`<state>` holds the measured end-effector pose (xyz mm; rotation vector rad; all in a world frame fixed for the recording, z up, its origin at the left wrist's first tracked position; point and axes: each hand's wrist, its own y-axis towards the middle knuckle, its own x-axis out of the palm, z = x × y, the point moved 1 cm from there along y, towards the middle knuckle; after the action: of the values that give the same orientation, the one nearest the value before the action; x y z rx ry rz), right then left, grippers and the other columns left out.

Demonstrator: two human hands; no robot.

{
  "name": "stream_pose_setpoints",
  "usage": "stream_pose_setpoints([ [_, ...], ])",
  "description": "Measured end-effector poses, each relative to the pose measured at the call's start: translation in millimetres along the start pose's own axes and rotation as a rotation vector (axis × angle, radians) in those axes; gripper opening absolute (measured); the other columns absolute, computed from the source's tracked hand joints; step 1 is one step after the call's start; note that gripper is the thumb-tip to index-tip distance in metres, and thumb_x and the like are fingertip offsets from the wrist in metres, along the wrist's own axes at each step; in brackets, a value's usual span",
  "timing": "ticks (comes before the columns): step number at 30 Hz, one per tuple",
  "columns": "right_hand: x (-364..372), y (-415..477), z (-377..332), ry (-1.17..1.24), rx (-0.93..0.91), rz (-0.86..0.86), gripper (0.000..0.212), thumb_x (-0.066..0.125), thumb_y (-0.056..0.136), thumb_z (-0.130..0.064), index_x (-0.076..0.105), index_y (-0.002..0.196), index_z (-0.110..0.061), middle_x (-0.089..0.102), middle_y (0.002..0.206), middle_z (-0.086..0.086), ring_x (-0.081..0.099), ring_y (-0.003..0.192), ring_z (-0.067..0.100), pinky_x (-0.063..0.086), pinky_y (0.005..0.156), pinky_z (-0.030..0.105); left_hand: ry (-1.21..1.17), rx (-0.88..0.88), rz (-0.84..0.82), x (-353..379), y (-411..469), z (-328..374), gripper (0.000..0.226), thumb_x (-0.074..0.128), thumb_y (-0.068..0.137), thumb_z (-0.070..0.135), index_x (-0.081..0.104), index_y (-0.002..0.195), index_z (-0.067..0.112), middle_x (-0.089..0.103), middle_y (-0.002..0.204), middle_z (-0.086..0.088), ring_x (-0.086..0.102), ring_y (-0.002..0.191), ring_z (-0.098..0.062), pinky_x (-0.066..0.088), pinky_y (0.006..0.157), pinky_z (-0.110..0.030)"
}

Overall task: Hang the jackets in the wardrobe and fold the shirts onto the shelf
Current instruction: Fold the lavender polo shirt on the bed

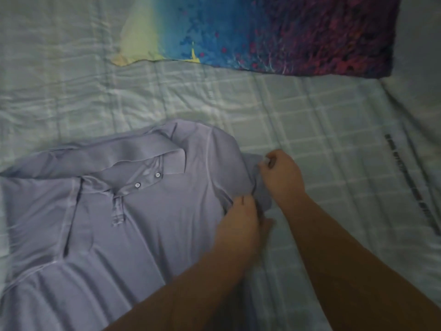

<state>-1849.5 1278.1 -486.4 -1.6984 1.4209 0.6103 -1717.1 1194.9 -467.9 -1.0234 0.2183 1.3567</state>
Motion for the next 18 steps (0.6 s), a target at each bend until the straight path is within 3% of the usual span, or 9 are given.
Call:
stream_pose_setpoints([
  [3, -1, 11, 0, -0.032, -0.01, -0.012, 0.009, 0.061, 0.09, -0.023, 0.055, 0.084, -0.02, 0.064, 0.095, 0.015, 0.061, 0.091, 0.034, 0.045, 0.075, 0.036, -0.014, -0.064, 0.082, 15, -5, 6, 0.043, 0.063, 0.089, 0.05, 0.041, 0.111, 0.02, 0.048, 0.113, -0.001, 0.06, 0.097, -0.025, 0.052, 0.075, -0.045],
  [7, -13, 24, 6, 0.093, 0.03, 0.019, 0.01, 0.058, 0.091, -0.021, 0.05, 0.084, -0.021, 0.059, 0.084, 0.005, 0.057, 0.084, 0.026, 0.037, 0.072, 0.029, -0.121, -0.095, 0.185, 12, 5, 15, 0.011, 0.047, 0.095, 0.019, 0.04, 0.104, 0.019, 0.045, 0.112, -0.003, 0.059, 0.097, -0.029, 0.047, 0.071, -0.045],
  [11, -32, 35, 15, 0.137, 0.027, 0.059, 0.01, 0.06, 0.09, -0.016, 0.052, 0.085, -0.021, 0.05, 0.068, -0.01, 0.054, 0.077, 0.021, 0.03, 0.066, 0.023, -0.274, -0.048, 0.264, 9, -1, 28, 0.021, 0.051, 0.088, 0.009, 0.039, 0.099, 0.023, 0.037, 0.11, 0.001, 0.055, 0.081, -0.029, 0.044, 0.063, -0.045],
  [18, -29, 33, 27, 0.029, 0.075, -0.006, 0.007, 0.062, 0.09, -0.016, 0.065, 0.096, -0.014, 0.069, 0.094, 0.013, 0.064, 0.097, 0.031, 0.038, 0.076, 0.026, -0.281, -0.041, 0.061, 26, -10, 38, 0.03, 0.051, 0.084, 0.004, 0.048, 0.113, 0.012, 0.04, 0.118, -0.009, 0.059, 0.087, -0.035, 0.047, 0.076, -0.047],
])
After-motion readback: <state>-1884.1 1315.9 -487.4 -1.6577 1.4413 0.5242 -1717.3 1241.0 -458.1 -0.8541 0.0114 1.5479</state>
